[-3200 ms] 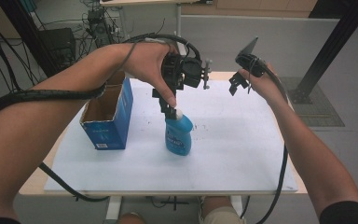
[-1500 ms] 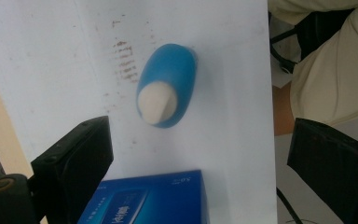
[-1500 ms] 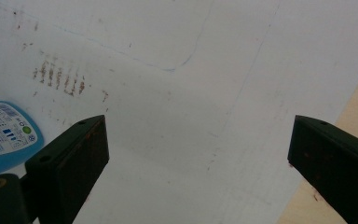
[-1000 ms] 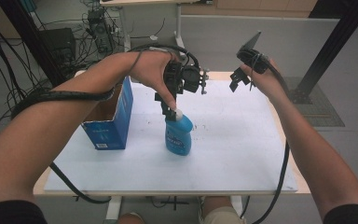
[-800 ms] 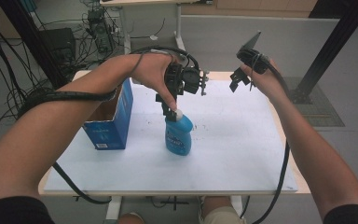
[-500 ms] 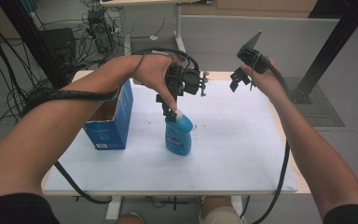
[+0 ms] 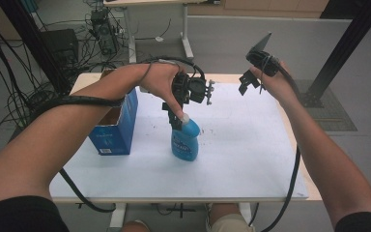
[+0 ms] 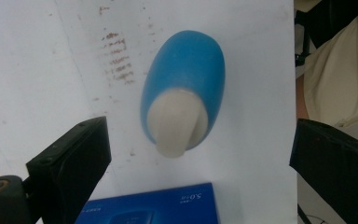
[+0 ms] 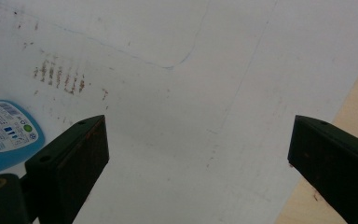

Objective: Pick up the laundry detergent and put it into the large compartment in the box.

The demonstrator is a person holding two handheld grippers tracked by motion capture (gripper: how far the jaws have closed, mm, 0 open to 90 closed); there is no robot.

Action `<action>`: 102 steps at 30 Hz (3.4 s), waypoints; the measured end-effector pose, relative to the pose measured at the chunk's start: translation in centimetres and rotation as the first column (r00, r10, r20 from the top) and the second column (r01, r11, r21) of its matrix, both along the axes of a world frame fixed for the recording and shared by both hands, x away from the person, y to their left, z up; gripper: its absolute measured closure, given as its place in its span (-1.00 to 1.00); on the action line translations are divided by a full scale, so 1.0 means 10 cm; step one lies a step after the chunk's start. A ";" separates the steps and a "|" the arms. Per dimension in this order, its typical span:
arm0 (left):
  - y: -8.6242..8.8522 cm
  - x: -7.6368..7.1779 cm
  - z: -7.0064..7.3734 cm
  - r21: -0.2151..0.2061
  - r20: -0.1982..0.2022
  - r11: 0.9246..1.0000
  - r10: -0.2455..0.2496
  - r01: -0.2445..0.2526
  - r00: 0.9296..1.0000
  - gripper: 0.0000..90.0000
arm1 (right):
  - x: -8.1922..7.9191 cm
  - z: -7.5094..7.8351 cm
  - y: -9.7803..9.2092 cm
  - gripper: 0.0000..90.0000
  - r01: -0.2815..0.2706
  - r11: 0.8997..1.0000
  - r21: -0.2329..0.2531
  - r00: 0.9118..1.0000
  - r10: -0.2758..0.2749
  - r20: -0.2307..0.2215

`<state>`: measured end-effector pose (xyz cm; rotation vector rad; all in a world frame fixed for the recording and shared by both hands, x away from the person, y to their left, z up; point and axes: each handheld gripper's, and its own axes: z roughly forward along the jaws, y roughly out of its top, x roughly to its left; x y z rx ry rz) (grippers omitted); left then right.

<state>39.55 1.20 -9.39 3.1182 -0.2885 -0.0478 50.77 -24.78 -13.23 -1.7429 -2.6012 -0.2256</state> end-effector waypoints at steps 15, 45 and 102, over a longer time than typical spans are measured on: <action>-0.08 0.11 -0.42 0.022 -0.025 1.000 -0.006 0.006 1.000 -0.88 | 0.01 -0.02 -0.03 -0.88 0.001 1.000 0.001 1.000 -0.001 -0.004; -0.13 0.10 -0.71 0.045 -0.026 0.999 -0.022 0.023 0.999 -0.87 | 0.02 -0.04 -0.04 -0.88 0.002 1.000 -0.002 1.000 -0.002 -0.008; -0.12 0.06 -0.70 0.035 -0.011 0.999 -0.037 0.038 0.999 -0.86 | 0.04 -0.04 -0.04 -0.88 0.001 1.000 -0.002 1.000 -0.002 -0.012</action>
